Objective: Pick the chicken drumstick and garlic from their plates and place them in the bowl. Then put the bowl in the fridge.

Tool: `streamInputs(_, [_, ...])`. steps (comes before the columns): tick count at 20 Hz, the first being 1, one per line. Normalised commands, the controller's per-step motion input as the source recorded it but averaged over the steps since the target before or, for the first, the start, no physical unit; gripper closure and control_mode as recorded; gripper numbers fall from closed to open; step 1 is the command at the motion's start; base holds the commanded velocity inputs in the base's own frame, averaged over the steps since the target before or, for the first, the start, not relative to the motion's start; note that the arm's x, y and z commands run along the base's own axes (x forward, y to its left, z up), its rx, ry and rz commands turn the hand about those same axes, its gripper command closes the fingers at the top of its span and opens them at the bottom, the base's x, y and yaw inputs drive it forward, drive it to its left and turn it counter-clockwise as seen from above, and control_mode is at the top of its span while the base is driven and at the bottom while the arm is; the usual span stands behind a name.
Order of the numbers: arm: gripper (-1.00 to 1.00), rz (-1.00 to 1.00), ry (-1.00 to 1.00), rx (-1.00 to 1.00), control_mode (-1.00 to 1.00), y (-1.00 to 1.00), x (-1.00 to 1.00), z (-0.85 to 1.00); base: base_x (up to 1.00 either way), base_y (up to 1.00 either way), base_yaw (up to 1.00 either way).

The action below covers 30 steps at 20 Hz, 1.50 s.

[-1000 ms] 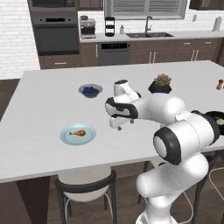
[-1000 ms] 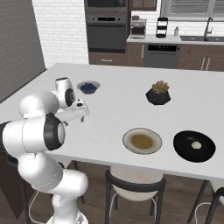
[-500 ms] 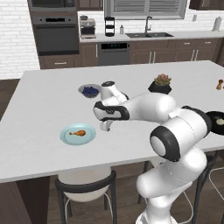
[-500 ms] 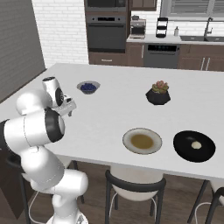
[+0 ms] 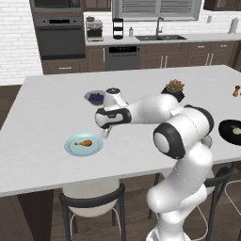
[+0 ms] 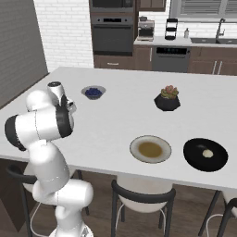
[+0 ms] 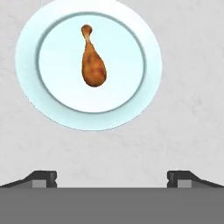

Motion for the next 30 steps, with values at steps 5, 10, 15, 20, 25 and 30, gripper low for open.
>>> streamInputs(5, [-1.00, 0.00, 0.00, 0.07, -1.00, 0.74, 0.12, -0.07, 0.00, 0.00, 0.00])
streamInputs(10, [-1.00, 0.00, 0.05, 0.00, -1.00, 0.64, 0.00, -0.12, 0.00, 0.00, 0.00])
streamInputs(15, [-1.00, 0.00, 0.08, 0.00, -1.00, 0.24, 0.05, -0.27, 0.00, 0.00, 0.00])
streamInputs(20, [-1.00, 0.00, 0.11, 0.00, -1.00, 0.04, 0.11, -0.27, 0.00, 0.00, 0.00])
streamInputs(25, [-1.00, 0.01, 0.05, 0.00, -1.00, 0.01, 0.13, -0.26, 0.00, 0.00, 0.00])
streamInputs(30, [-1.00, 0.03, 0.00, -0.01, -1.00, 0.04, 0.06, -0.15, 0.00, 0.00, 0.00])
